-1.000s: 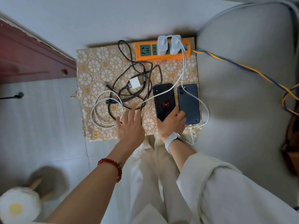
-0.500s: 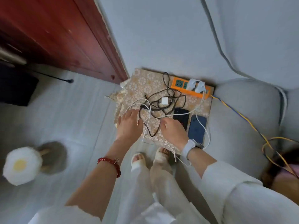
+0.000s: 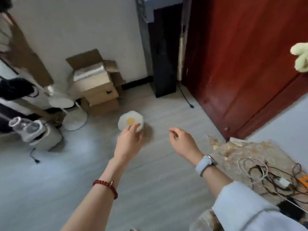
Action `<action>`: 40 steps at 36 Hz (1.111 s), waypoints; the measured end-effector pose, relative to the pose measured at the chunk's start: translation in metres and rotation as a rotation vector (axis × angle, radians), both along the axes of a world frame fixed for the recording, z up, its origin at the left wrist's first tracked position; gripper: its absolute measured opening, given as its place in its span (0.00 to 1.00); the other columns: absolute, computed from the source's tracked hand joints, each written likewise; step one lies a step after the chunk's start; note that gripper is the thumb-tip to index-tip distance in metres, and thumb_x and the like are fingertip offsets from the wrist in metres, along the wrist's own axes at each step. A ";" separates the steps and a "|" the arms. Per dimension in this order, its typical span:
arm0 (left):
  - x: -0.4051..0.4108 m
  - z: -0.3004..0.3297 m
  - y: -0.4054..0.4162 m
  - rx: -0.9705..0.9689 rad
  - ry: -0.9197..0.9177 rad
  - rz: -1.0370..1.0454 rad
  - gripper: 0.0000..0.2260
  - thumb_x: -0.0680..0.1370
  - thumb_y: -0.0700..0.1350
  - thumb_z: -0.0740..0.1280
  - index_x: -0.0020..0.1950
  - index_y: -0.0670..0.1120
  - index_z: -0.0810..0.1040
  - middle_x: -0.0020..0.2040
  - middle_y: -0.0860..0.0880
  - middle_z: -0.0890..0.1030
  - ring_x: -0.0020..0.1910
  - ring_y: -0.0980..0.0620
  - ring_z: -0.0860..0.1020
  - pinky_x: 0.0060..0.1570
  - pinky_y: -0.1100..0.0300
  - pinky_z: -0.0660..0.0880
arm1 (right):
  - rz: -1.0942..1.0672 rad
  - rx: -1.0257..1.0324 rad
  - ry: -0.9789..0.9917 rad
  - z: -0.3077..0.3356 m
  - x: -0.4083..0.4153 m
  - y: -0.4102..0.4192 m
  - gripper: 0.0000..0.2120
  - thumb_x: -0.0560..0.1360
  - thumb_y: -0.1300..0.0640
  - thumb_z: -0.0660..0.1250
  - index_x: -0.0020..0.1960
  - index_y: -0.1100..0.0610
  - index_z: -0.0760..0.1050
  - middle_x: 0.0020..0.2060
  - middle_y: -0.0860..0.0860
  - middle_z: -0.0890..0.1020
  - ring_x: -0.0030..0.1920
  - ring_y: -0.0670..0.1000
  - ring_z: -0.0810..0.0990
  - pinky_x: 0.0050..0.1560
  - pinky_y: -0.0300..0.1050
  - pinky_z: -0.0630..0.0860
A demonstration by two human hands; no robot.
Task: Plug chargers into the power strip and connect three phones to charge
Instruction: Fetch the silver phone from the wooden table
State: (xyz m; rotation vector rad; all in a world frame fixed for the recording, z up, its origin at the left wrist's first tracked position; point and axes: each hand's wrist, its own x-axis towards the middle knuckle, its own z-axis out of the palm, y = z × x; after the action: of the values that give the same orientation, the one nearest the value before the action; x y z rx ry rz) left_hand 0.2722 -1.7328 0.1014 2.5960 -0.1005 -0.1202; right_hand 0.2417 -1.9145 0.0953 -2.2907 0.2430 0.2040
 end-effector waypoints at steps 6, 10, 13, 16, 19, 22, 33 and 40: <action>-0.042 0.025 0.228 0.025 -0.040 0.293 0.20 0.75 0.48 0.57 0.65 0.43 0.73 0.63 0.42 0.76 0.62 0.42 0.72 0.62 0.52 0.68 | 0.308 0.024 -0.027 0.028 0.015 0.218 0.15 0.77 0.58 0.58 0.62 0.58 0.73 0.59 0.57 0.78 0.60 0.57 0.75 0.59 0.45 0.69; -0.082 0.035 0.354 0.030 -0.076 0.490 0.18 0.78 0.45 0.60 0.67 0.43 0.71 0.64 0.44 0.74 0.63 0.44 0.72 0.61 0.53 0.67 | 0.545 0.041 -0.038 0.038 0.013 0.354 0.14 0.77 0.59 0.59 0.61 0.58 0.73 0.58 0.57 0.79 0.60 0.57 0.76 0.61 0.47 0.69; -0.108 0.037 0.429 0.023 -0.092 0.602 0.18 0.78 0.44 0.60 0.67 0.44 0.70 0.64 0.44 0.74 0.64 0.45 0.71 0.62 0.51 0.68 | 0.700 0.024 -0.050 0.046 0.009 0.441 0.15 0.77 0.58 0.58 0.62 0.57 0.73 0.59 0.55 0.78 0.60 0.55 0.75 0.61 0.45 0.68; -0.132 0.038 0.496 0.000 -0.091 0.727 0.19 0.78 0.47 0.59 0.67 0.44 0.70 0.66 0.45 0.73 0.65 0.45 0.71 0.63 0.49 0.68 | 0.847 -0.019 -0.070 0.052 0.005 0.525 0.15 0.77 0.56 0.57 0.62 0.55 0.72 0.59 0.53 0.78 0.60 0.54 0.75 0.62 0.47 0.69; -0.149 0.035 0.560 -0.005 -0.095 0.838 0.18 0.78 0.46 0.60 0.68 0.44 0.70 0.66 0.45 0.73 0.66 0.46 0.70 0.64 0.49 0.67 | 0.975 -0.041 -0.104 0.055 0.002 0.605 0.16 0.77 0.55 0.57 0.63 0.55 0.72 0.59 0.53 0.78 0.60 0.53 0.75 0.60 0.46 0.71; -0.163 0.033 0.628 -0.001 -0.097 0.937 0.18 0.78 0.45 0.60 0.67 0.44 0.70 0.65 0.45 0.73 0.65 0.46 0.70 0.64 0.49 0.67 | 1.095 -0.041 -0.144 0.058 0.000 0.688 0.16 0.77 0.55 0.57 0.63 0.55 0.72 0.59 0.53 0.78 0.60 0.51 0.75 0.59 0.43 0.69; -0.208 0.070 0.888 0.003 -0.100 1.294 0.18 0.79 0.44 0.59 0.69 0.43 0.68 0.67 0.43 0.71 0.67 0.45 0.69 0.67 0.50 0.65 | 1.453 0.058 -0.236 0.078 -0.021 1.012 0.15 0.78 0.55 0.56 0.61 0.56 0.73 0.57 0.54 0.80 0.57 0.53 0.77 0.58 0.45 0.72; -0.246 0.075 1.016 -0.044 -0.109 1.504 0.17 0.79 0.44 0.58 0.68 0.45 0.69 0.67 0.46 0.71 0.66 0.46 0.68 0.63 0.56 0.65 | 1.657 0.068 -0.174 0.084 -0.047 1.163 0.15 0.78 0.56 0.56 0.63 0.56 0.72 0.59 0.53 0.78 0.57 0.51 0.77 0.59 0.45 0.73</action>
State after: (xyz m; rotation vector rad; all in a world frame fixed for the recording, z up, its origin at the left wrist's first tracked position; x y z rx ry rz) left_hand 0.0260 -0.7172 0.1764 1.9765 1.6826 0.5415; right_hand 0.1942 -0.7517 0.1792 -1.8398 -1.7352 0.7736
